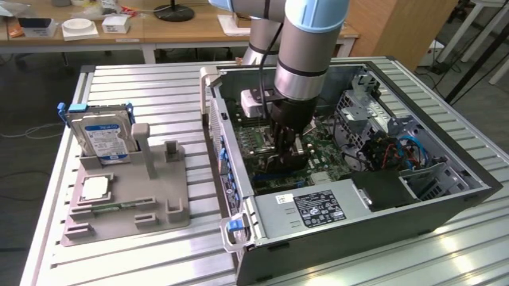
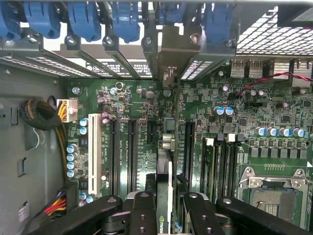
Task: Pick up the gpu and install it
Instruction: 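Insert the gpu into the slot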
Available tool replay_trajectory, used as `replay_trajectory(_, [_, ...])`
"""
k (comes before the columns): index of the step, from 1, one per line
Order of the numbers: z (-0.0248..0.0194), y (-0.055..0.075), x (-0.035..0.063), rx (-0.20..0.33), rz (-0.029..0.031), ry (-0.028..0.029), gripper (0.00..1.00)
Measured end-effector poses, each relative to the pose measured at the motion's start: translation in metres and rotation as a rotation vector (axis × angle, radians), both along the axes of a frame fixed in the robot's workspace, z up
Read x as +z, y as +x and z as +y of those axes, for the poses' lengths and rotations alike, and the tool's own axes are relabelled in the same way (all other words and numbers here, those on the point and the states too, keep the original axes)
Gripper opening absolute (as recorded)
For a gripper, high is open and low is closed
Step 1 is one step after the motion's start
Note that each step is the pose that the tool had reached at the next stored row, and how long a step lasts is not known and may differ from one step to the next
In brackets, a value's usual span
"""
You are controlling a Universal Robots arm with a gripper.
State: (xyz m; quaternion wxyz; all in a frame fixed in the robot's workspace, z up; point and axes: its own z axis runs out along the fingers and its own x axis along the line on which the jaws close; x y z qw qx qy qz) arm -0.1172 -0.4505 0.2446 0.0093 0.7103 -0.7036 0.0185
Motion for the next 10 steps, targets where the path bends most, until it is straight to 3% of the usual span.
replay_trajectory(10, [0.0000, 0.0000, -0.0012, 0.000, -0.0002, 0.0001, 0.27])
